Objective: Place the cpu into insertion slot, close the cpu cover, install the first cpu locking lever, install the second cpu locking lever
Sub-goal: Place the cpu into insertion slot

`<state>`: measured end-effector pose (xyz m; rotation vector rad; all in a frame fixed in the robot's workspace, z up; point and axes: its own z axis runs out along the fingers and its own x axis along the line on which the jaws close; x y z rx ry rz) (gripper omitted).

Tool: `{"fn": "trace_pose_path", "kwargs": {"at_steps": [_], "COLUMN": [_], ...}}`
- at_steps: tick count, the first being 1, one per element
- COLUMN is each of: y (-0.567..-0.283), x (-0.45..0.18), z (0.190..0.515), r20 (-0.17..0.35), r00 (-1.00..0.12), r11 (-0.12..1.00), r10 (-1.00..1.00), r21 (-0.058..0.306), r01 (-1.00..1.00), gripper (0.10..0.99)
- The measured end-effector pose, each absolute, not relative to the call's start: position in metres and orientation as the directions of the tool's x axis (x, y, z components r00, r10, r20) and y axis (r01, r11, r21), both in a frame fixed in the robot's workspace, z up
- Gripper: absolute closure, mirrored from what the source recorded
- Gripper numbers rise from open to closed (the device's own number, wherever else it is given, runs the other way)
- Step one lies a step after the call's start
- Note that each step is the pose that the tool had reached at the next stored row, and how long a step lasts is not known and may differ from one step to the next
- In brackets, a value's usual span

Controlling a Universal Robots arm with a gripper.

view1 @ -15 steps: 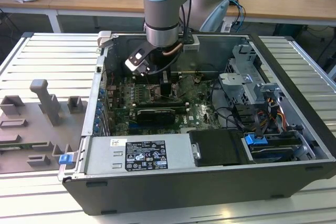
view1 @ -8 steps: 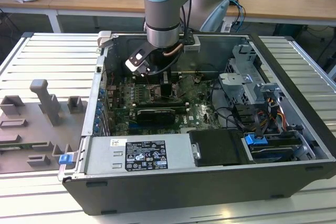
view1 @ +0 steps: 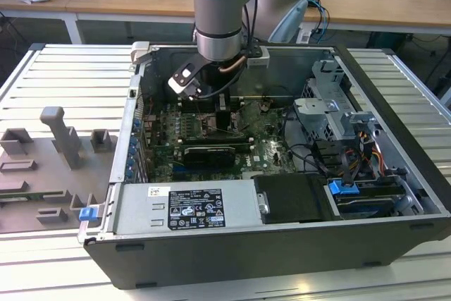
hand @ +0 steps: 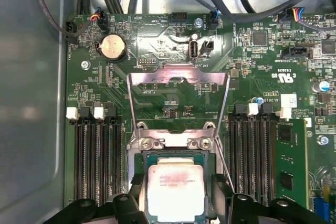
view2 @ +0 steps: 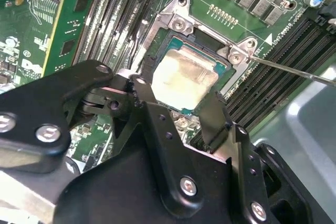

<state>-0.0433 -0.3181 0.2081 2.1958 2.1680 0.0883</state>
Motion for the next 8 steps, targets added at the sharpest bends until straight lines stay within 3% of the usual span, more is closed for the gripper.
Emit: {"fn": "trace_pose_path", "kwargs": {"at_steps": [3, 4, 5, 6, 8], "y": [-0.3181, -0.3181, -0.3181, -0.3181, -0.3181], "x": [-0.0433, -0.0433, -0.0432, -0.0433, -0.0433], "z": [0.2106, 0.2114, 0.2120, 0.2122, 0.2128], "r20": [0.002, 0.002, 0.002, 0.002, 0.002], "r00": [0.013, 0.013, 0.013, 0.013, 0.013], "r11": [-0.013, -0.013, -0.013, -0.013, -0.013], "r10": [1.000, 1.000, 1.000, 1.000, 1.000], "r21": [0.079, 0.079, 0.079, 0.079, 0.079], "r01": [0.997, 0.997, 0.997, 0.997, 0.997], "gripper": [0.616, 0.675, 0.796, 0.796, 0.918]}}
